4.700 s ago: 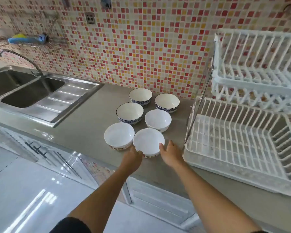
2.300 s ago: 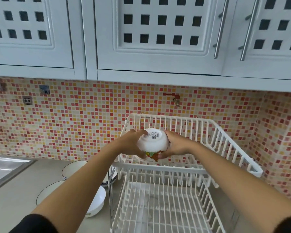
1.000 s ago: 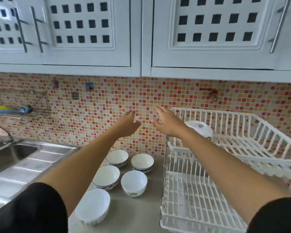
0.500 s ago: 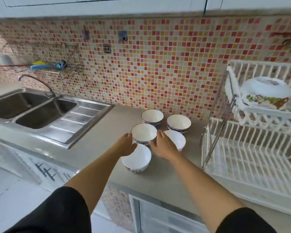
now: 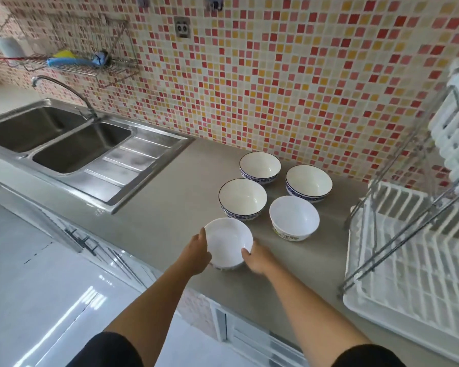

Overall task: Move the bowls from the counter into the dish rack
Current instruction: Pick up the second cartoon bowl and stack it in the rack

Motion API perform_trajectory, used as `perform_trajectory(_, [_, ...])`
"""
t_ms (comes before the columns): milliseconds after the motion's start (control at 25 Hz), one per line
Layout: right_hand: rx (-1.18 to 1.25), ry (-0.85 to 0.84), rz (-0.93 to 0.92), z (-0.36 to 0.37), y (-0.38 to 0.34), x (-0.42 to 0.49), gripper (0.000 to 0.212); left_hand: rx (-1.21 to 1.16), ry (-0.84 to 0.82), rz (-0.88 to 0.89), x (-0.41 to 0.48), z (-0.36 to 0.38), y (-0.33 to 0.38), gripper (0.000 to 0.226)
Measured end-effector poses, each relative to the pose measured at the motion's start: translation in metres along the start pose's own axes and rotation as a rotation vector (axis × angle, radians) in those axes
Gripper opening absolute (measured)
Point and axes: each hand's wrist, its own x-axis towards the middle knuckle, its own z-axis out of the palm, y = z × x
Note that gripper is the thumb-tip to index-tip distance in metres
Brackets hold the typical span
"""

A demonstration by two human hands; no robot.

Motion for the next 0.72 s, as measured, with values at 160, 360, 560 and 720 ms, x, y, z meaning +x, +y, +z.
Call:
perform_trajectory(160, [0.082,-0.022,-0.075,-0.001,0.004,0.001,0.042,-0.029,0.105,-0.06,0.002,-0.003,-0.001,0.08])
perform_trajectory(360, [0.356,0.044,-0.165,-0.014,0.001,-0.031,0.036,-0.116,0.405,0.129,-0.017,-0.022,-0.003,0.049])
perform_trajectory(560, [0.761,0.166,-0.257,-0.061,-0.029,-0.086,0.036,-0.257,0.695,0.434,-0.043,-0.059,0.03,0.031])
perform_trajectory(720, [0.848,0.406,-0.342,-0.119,-0.046,-0.142,0.068,-0.404,0.788,0.643,-0.071,-0.085,0.085,0.021])
